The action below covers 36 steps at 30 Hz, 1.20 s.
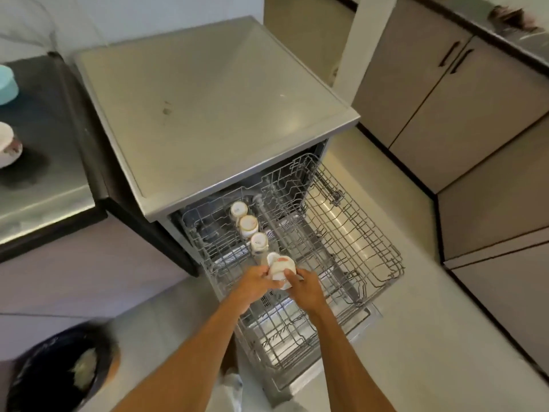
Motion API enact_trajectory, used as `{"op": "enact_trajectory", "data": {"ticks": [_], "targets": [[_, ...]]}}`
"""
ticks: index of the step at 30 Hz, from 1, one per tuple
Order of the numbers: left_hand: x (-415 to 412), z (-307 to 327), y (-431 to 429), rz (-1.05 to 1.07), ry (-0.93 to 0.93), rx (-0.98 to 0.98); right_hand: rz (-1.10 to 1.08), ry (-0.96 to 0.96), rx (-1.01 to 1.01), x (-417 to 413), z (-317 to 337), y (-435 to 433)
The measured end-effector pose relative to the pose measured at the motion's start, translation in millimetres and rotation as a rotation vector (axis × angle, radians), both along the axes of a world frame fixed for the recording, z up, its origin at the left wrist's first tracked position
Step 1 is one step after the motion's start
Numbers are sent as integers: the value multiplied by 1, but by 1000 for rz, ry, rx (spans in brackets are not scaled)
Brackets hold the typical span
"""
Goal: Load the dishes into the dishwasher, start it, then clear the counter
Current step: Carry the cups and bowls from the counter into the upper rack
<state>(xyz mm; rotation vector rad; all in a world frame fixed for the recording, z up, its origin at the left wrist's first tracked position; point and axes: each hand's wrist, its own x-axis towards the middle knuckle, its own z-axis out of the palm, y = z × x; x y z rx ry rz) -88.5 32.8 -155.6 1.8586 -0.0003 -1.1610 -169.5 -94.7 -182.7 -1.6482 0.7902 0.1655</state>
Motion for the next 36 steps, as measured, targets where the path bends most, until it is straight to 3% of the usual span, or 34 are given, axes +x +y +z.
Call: {"op": "enact_trajectory", "data": {"ticks": [14, 26, 29, 31, 33, 36], "targets": [[-9, -84, -39, 120, 124, 95, 83, 227, -7, 5, -120, -35], [-6, -125, -42, 53, 92, 144, -6, 316, -27, 18, -149, -25], [-7, -201, -36, 99, 106, 137, -31, 340, -25, 21, -160, -23], [-10, -188, -39, 109, 117, 134, -41, 373, -16, 22, -164, -20], [-12, -129, -46, 132, 131, 81, -64, 406, 17, 20, -167, -17], [-14, -120, -48, 151, 207, 47, -70, 433, 36, 20, -172, -17]]}}
